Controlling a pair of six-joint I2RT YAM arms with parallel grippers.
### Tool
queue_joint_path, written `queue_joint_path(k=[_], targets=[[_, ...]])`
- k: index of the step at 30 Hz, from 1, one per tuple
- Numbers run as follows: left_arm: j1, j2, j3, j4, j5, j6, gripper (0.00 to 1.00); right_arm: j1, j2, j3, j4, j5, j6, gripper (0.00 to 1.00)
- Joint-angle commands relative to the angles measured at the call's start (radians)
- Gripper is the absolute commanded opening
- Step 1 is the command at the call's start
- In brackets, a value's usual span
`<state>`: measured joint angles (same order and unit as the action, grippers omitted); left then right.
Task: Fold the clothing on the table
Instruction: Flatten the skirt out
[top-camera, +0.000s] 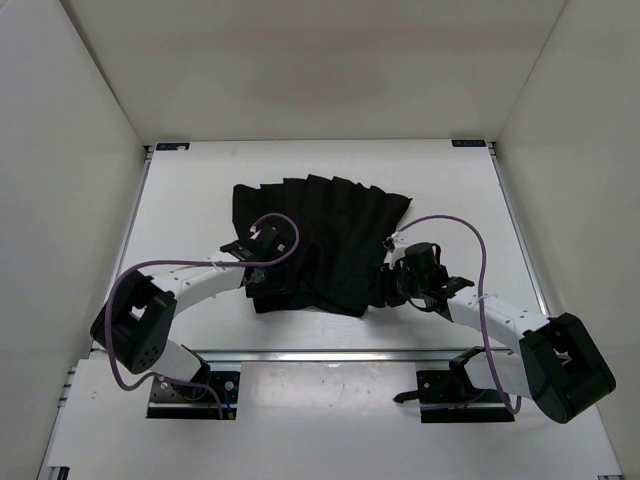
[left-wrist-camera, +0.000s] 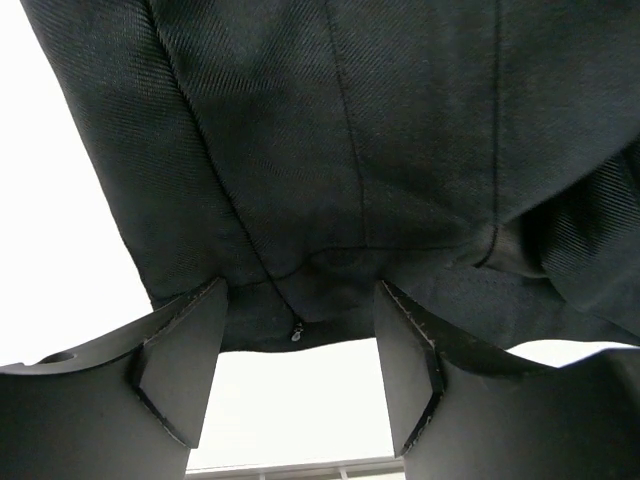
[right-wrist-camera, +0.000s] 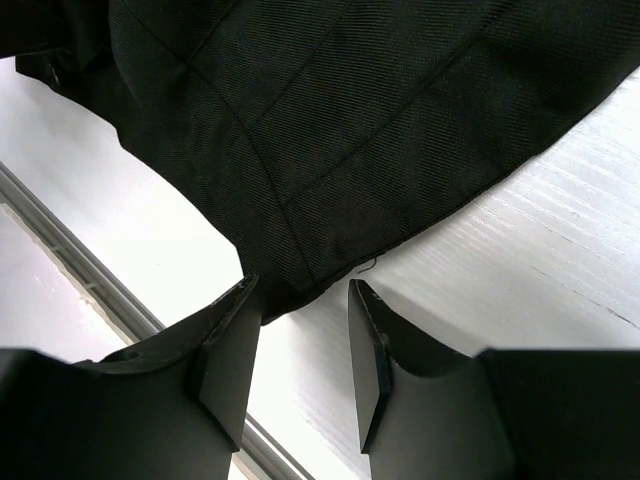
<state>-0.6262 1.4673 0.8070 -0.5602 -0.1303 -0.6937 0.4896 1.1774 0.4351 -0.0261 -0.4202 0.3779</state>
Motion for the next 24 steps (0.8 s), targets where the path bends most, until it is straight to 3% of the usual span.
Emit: queue_joint_path(k=[1,5,11,14,19,24], targets=[[-0.01,0.013,-0.014,0.025,0.003,-0.024,0.7,0.0,-0.005,-0.009,0.054,-0.002,0.001,0.37],[-0.007,0.024,-0.04,0.045,-0.002,-0.024,0.65,-0.008,0.002,-0.012,0.057,-0.015,0.001,0.37],[0.0,0.039,-0.069,0.059,-0.003,-0.017,0.43,-0.009,0.008,-0.013,0.063,-0.02,0.006,0.37],[0.0,0.048,-0.075,0.069,0.003,-0.013,0.3,-0.008,0.008,-0.013,0.066,-0.009,0.001,0.37],[0.003,0.041,-0.06,0.074,0.023,-0.004,0.0,-0.014,0.005,-0.015,0.058,0.001,0.001,0.4],[0.005,-0.005,-0.003,0.03,0.04,0.006,0.0,-0.06,-0.021,-0.012,-0.007,0.073,0.03,0.43]])
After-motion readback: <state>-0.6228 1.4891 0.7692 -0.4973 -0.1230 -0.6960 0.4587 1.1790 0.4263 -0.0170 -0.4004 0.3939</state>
